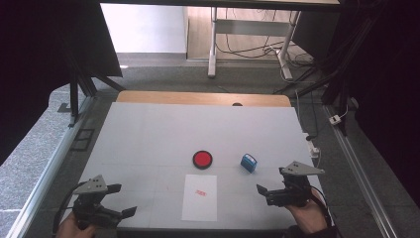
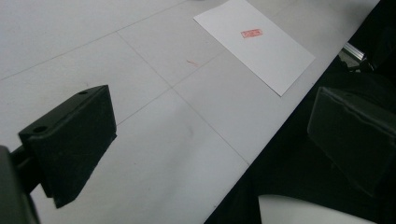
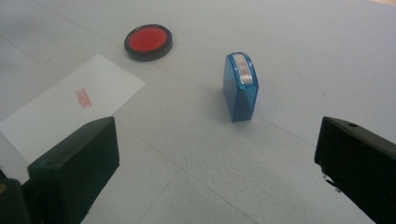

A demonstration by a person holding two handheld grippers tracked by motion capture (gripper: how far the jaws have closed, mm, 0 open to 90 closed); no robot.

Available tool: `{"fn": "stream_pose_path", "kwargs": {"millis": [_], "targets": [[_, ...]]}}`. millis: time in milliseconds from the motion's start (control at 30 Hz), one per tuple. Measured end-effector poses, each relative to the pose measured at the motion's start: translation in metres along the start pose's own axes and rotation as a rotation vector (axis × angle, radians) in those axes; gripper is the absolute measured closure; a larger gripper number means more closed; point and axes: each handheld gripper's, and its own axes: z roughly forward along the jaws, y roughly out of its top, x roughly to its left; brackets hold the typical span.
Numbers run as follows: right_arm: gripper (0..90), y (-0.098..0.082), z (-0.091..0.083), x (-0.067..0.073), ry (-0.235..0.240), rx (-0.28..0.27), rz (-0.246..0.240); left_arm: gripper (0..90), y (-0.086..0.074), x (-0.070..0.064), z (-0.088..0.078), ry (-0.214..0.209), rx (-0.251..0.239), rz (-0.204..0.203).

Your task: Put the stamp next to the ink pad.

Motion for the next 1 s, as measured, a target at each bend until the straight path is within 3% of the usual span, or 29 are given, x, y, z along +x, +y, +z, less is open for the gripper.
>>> {"fn": "stream_pose_path", "kwargs": {"millis": [400,1000], "targets": [[0.0,-0.016,-0.014,-0.003,-0.040,0.013,0.034,0.5,0.000,0.000,0.000,0.004,0.001,-0.006],[0.0,-0.031,-0.021,0.000,-0.083,0.099,0.039,0.0,0.000,0.001,0.000,0.006,0.005,-0.015]]}}
